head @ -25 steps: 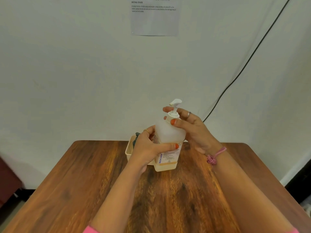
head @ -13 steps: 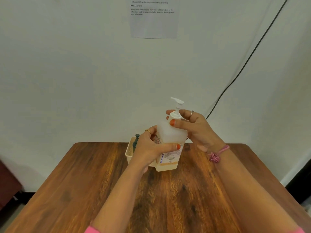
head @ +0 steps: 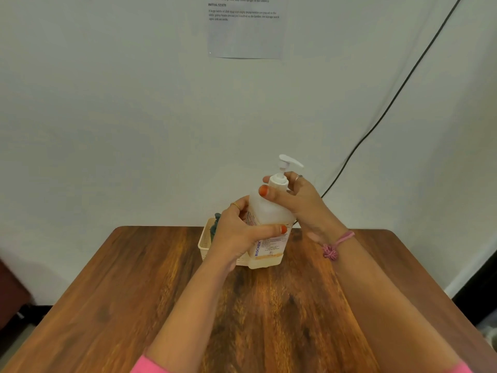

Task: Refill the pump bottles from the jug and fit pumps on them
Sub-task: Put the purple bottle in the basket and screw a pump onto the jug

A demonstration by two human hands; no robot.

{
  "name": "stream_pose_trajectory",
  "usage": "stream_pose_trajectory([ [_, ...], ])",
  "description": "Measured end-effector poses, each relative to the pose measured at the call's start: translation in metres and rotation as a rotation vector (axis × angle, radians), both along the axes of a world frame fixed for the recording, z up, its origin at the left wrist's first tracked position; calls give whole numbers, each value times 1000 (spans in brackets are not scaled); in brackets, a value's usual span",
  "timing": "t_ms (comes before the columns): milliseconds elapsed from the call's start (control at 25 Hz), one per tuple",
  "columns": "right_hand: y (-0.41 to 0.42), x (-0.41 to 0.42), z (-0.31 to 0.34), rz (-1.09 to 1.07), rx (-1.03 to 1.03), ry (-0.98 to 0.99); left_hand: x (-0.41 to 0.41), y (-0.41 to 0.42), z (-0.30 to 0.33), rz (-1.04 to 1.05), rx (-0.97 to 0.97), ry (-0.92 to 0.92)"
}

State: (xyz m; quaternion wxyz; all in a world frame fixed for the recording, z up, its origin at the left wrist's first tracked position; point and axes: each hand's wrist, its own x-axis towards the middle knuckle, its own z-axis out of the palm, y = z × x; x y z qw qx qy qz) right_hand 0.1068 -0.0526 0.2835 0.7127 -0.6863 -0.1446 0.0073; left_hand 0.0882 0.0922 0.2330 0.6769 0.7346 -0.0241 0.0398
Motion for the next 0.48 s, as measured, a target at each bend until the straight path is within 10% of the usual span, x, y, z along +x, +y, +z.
stream_pose_trajectory([
  [480,-16,4,2,241,-42,85,2,7,-3,2,-11,17],
])
